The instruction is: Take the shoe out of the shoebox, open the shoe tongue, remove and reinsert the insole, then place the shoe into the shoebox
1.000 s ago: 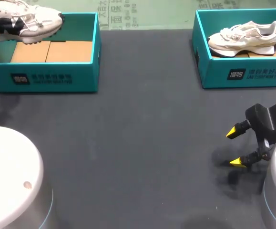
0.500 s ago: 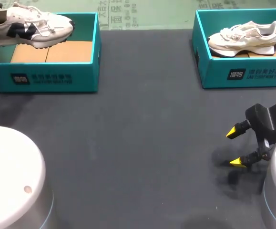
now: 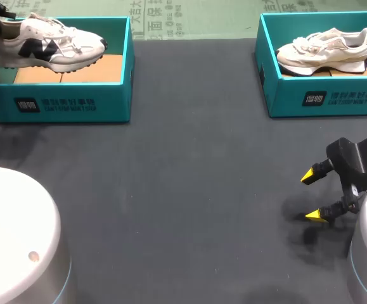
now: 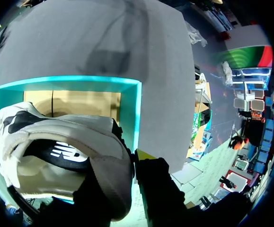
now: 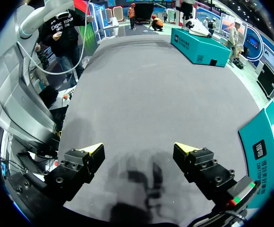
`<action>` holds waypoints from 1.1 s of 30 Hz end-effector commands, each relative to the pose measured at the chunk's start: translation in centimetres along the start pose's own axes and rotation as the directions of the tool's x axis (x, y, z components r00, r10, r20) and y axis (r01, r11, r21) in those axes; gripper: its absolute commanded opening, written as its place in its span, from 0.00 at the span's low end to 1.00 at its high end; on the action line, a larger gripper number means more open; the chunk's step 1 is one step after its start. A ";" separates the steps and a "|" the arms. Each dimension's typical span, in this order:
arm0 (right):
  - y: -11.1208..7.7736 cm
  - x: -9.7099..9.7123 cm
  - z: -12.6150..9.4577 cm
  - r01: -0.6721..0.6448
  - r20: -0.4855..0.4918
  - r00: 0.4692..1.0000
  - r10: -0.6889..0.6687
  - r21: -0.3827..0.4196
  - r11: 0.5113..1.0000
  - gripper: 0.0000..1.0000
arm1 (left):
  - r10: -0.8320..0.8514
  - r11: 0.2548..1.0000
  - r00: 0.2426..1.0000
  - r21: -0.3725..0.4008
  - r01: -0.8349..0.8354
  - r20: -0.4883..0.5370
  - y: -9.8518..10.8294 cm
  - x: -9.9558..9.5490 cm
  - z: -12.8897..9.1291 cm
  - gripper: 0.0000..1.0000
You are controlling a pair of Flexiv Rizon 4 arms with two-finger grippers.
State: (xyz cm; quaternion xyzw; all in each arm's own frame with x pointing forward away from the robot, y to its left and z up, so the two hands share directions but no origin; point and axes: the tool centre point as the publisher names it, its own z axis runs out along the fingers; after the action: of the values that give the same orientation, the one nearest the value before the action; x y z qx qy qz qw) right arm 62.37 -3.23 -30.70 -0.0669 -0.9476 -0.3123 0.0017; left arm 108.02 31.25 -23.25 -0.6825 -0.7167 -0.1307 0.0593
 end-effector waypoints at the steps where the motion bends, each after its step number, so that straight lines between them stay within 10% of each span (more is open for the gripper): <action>1: 0.0 0.2 0.0 -0.001 0.003 1.000 0.001 0.002 1.000 1.00 | -0.001 1.000 1.000 0.002 0.001 -0.009 0.2 -0.4 0.8 0.00; 33: 0.0 0.2 0.0 -0.001 0.003 1.000 0.001 0.002 1.000 1.00 | 0.002 0.998 0.999 0.057 0.000 -0.040 -0.9 -3.9 7.4 0.00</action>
State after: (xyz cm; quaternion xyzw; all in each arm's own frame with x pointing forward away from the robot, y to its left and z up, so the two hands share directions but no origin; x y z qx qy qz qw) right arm 62.37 -3.23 -30.70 -0.0669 -0.9476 -0.3123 0.0017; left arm 107.91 29.52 -31.18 -0.6785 -0.7185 -0.1234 0.0908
